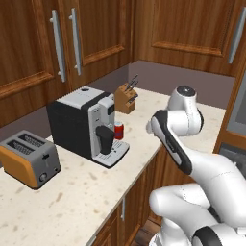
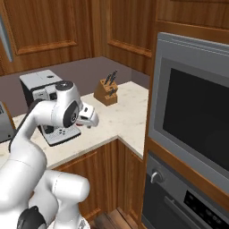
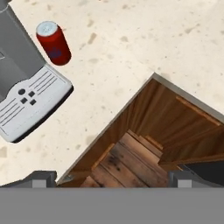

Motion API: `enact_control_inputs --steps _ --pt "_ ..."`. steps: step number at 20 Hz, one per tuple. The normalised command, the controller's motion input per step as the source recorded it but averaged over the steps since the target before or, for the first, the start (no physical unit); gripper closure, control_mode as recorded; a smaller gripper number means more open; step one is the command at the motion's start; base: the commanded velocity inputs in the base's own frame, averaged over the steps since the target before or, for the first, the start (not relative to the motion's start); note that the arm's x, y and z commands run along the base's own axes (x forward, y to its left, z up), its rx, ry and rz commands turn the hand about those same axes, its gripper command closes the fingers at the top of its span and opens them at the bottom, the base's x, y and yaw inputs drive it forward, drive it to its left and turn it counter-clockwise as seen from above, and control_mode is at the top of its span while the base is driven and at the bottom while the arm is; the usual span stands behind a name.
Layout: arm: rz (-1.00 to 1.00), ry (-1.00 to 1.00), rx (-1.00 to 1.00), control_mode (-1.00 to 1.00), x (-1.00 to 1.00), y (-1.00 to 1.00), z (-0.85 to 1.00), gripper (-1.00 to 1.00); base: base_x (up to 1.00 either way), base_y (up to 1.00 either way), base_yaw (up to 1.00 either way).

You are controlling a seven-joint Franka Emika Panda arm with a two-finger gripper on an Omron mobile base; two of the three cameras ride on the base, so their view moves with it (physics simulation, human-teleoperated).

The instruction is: Four empty soda cans are scattered around the kitchen. Gather all the cans and cluster them next to the stove for recycling.

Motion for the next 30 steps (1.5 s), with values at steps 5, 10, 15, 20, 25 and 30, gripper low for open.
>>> enact_control_inputs --steps 5,10,15,20,25,30 --pt "-0.03 0.0 0.06 -1.0 0.32 0.0 -0.07 -1.0 0.0 0.0 0.0" --pt "-0.08 0.0 0.08 -1.0 0.26 0.0 -0.09 -1.0 0.0 0.0 0.0" --pt "-0.12 0.0 0.09 -1.0 0.23 0.0 -0.06 -1.0 0.0 0.0 0.0" --pt "-0.14 0.03 0.08 -1.0 0.23 0.01 -0.03 -1.0 0.0 0.0 0.0" --pt "-0.15 0.03 0.05 -1.0 0.26 0.03 0.0 -1.0 0.0 0.0 0.0" --pt "-0.12 0.04 0.05 -1.0 0.34 0.07 0.0 -1.0 0.0 0.0 0.0"
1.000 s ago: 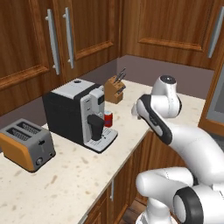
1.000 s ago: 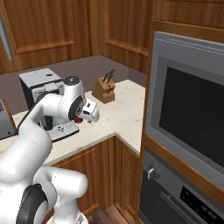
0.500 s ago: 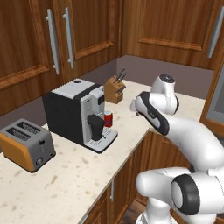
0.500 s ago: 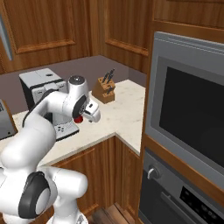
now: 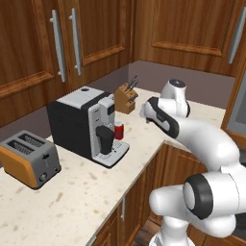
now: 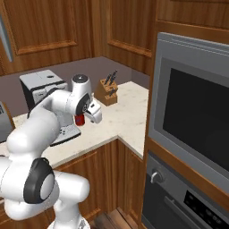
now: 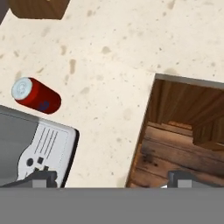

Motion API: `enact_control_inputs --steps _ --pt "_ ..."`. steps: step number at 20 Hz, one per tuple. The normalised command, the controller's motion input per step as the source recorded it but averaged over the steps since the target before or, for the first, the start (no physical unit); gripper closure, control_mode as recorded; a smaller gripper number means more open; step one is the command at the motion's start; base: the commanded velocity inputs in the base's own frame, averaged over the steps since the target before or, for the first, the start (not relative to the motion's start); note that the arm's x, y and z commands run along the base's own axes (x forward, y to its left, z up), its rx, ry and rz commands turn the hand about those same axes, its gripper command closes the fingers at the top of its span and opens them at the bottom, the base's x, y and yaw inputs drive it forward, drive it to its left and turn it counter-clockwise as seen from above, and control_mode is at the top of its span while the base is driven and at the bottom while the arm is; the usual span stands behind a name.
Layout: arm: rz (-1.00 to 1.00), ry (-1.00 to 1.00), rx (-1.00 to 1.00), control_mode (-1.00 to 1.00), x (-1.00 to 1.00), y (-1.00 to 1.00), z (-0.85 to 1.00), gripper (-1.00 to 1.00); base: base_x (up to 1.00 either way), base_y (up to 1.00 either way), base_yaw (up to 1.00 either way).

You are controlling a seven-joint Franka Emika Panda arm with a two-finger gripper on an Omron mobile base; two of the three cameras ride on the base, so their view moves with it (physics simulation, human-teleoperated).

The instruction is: Four empty soda cans are scattered around the kitchen. Gather all the cans and cluster them next to the stove for recycling.

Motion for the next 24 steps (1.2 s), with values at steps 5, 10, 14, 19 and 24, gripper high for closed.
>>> enact_control_inputs --steps 5,10,14,19,24 --pt "-0.06 0.03 0.06 -1.0 0.37 0.05 0.0 -1.0 0.0 0.0 0.0" --pt "0.0 0.04 0.07 -1.0 0.34 0.08 -0.04 -1.0 0.0 0.0 0.0" --pt "0.0 0.05 0.06 -1.0 0.31 0.11 -0.1 -1.0 0.0 0.0 0.0" --pt "0.0 0.03 0.0 -1.0 0.21 0.22 -0.16 -1.0 0.0 0.0 0.0" --pt "0.0 0.0 0.01 -1.0 0.2 0.18 -0.09 -1.0 0.0 0.0 0.0"
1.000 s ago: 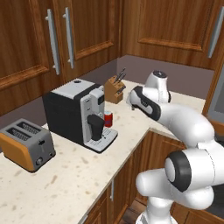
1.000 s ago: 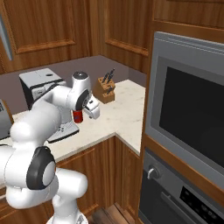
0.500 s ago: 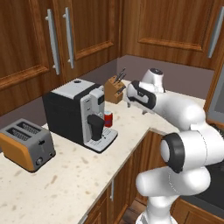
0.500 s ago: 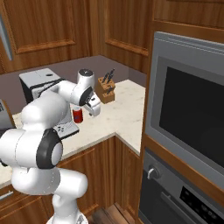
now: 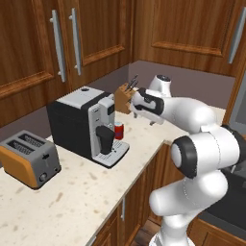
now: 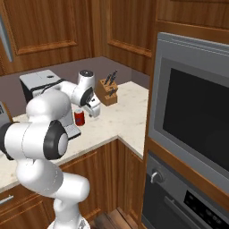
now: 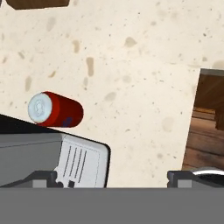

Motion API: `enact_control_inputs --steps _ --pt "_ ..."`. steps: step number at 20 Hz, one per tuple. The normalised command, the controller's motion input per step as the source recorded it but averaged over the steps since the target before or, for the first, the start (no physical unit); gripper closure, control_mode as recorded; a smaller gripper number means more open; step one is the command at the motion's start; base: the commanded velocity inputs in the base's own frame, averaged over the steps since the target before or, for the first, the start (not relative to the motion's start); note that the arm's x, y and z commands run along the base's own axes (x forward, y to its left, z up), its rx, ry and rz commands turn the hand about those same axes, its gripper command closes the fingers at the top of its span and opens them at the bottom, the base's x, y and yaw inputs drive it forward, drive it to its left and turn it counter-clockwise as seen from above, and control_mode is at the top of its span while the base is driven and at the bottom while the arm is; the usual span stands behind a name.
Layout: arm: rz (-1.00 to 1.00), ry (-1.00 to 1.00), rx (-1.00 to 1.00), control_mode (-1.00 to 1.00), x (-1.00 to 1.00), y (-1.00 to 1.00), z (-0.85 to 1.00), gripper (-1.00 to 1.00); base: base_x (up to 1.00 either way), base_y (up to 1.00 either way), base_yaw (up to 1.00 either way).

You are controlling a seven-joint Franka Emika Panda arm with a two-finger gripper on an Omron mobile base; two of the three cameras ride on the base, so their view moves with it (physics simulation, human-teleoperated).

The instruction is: Four empty soda cans are scattered around the kitchen. Gather all the cans and cluster them next to the stove for recycling.

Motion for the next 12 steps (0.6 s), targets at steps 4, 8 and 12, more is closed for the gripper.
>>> enact_control_inputs --steps 4,8,12 --pt "0.0 0.02 0.06 -1.0 0.23 0.08 -0.02 -1.0 0.0 0.0 0.0" --pt "0.0 0.03 0.07 -1.0 0.22 0.05 -0.06 -1.0 0.0 0.0 0.0" --pt "0.0 0.01 0.01 -1.0 0.13 0.14 -0.13 -1.0 0.0 0.0 0.0"
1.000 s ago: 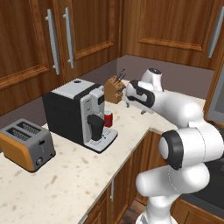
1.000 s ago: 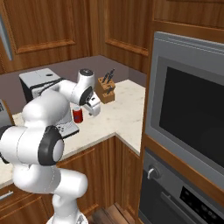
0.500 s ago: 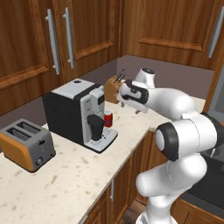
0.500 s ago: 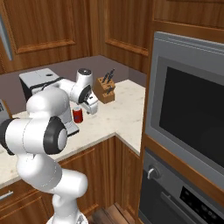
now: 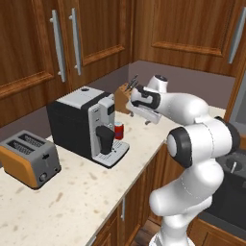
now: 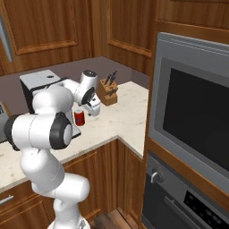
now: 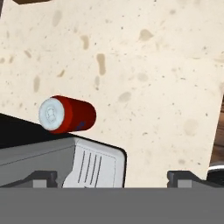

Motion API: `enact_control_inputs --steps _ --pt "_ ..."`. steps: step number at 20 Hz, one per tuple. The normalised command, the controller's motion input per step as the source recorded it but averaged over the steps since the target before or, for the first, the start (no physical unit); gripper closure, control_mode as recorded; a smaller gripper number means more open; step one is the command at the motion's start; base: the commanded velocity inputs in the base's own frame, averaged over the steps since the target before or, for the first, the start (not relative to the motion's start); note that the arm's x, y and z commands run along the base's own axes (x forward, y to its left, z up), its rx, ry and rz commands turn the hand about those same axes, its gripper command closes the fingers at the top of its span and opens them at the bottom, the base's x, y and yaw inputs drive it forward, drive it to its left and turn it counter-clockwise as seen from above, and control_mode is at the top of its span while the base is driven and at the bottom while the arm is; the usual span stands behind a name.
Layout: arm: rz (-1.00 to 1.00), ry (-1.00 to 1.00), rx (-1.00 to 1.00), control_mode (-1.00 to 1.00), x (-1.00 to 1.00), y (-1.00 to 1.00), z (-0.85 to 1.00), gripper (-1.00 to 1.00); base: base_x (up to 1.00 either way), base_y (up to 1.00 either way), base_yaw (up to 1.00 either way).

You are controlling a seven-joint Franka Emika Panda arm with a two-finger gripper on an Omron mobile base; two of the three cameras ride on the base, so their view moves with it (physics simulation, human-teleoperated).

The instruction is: Four empty soda cans are scattered around the kitchen. Gather all the cans and cluster them next to the stove for recycling.

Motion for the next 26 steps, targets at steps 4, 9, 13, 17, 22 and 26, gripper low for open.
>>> enact_control_inputs --steps 4,9,13,17,22,26 --pt "0.0 0.0 0.0 -1.0 0.12 0.18 -0.12 -1.0 0.0 0.0 0.0" --pt "0.0 0.0 0.03 -1.0 0.12 0.09 -0.08 -1.0 0.0 0.0 0.0" --pt "0.0 0.0 0.05 -1.0 0.1 0.01 -0.04 -1.0 0.0 0.0 0.0" --pt "0.0 0.0 0.06 -1.0 0.11 0.0 -0.03 -1.0 0.0 0.0 0.0" --pt "0.0 0.0 0.05 -1.0 0.11 0.02 -0.03 -1.0 0.0 0.0 0.0" --pt "0.0 0.0 0.04 -1.0 0.1 0.0 -0.02 -1.0 0.0 0.0 0.0"
